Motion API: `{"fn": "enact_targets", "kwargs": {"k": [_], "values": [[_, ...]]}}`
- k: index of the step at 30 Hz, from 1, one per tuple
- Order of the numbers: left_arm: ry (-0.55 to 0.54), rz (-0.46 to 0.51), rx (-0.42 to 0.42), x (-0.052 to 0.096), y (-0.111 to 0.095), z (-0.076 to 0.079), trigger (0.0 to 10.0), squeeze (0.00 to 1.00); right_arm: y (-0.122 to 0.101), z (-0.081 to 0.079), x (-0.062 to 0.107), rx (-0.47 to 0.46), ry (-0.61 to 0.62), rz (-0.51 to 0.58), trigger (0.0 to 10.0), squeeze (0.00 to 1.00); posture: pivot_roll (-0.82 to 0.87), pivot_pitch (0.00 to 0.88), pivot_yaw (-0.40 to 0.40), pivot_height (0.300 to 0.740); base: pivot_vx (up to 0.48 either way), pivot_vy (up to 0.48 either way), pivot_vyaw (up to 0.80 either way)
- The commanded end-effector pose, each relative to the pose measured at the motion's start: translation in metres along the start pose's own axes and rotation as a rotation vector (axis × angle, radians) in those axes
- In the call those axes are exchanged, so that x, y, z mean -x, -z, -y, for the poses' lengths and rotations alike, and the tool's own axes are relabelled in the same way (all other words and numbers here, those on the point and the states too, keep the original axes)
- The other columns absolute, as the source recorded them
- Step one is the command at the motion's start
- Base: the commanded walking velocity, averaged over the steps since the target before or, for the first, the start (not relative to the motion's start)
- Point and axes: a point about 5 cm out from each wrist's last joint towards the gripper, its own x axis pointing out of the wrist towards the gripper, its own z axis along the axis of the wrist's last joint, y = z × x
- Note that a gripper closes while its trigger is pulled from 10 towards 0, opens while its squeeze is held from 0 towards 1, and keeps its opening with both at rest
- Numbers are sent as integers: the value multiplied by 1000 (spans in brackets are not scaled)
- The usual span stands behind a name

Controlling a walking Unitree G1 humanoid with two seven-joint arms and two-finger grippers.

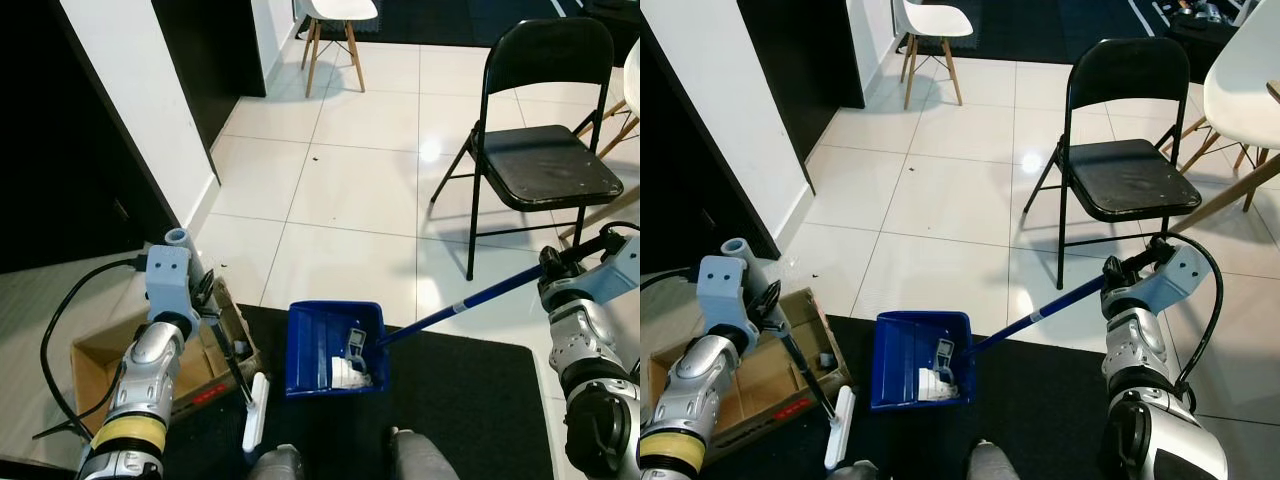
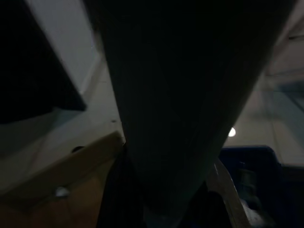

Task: Sweep floor

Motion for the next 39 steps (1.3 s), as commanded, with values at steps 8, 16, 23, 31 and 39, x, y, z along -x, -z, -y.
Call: {"fn": "enact_targets", "kwargs": {"k": [8, 16, 23, 31, 39], "values": [[2, 173, 72, 14, -3, 10, 10000, 0, 5, -4, 3, 14, -46, 11, 10000, 0, -2, 62, -1, 740, 0, 0, 0], [-53, 238, 108, 16, -7, 5, 10000, 0, 10, 6, 11, 30, -50, 33, 10000, 0, -9, 69, 2, 740, 0, 0, 0], [-41, 260, 87, 15, -9, 6, 10000, 0, 11, 13, 14, 45, -29, 31, 10000, 0, -9, 72, 1, 740, 0, 0, 0], [-25, 230, 72, 17, -2, 6, 10000, 0, 3, 18, 13, 47, -23, 55, 10000, 0, -10, 72, 0, 740, 0, 0, 0], [-24, 228, 70, 18, -1, 5, 10000, 0, 4, 19, 13, 50, -18, 42, 10000, 0, -8, 75, -1, 740, 0, 0, 0]]}}
